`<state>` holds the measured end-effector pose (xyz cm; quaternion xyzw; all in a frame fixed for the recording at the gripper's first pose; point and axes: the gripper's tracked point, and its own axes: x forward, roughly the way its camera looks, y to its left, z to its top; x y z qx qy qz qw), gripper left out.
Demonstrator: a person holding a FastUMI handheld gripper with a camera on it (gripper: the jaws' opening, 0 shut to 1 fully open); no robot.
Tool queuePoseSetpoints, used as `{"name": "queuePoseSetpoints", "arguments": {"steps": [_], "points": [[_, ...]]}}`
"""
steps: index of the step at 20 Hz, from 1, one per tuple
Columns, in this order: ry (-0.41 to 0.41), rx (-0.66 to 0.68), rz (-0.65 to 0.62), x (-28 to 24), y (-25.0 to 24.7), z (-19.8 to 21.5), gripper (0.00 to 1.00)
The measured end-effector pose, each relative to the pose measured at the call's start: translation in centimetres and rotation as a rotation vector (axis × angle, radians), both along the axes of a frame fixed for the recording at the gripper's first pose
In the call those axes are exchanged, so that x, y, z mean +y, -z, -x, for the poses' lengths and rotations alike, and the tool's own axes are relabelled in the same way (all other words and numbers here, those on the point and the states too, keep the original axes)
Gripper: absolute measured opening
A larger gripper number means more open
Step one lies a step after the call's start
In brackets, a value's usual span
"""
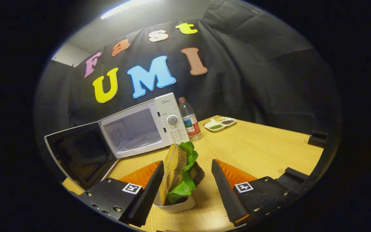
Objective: Open the microwave, put the food inside, and close the microwave door.
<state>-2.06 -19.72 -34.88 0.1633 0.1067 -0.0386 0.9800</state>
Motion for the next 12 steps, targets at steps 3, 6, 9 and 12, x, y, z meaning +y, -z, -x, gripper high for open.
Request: {"name": "queuePoseSetpoints", "arguments": {"steps": [3, 6, 9, 12], "points": [[-0.051, 0.004, -0.056, 1.0, 0.4, -0.2, 0.73], [-0.07, 0.007, -0.074, 0.9, 0.3, -1.1, 0.63], [-0.07, 0.011, -0.123, 1.5, -0.2, -0.7, 0.3], [-0.057, 0.009, -0.139, 1.6, -0.4, -0.6, 0.22]]}}
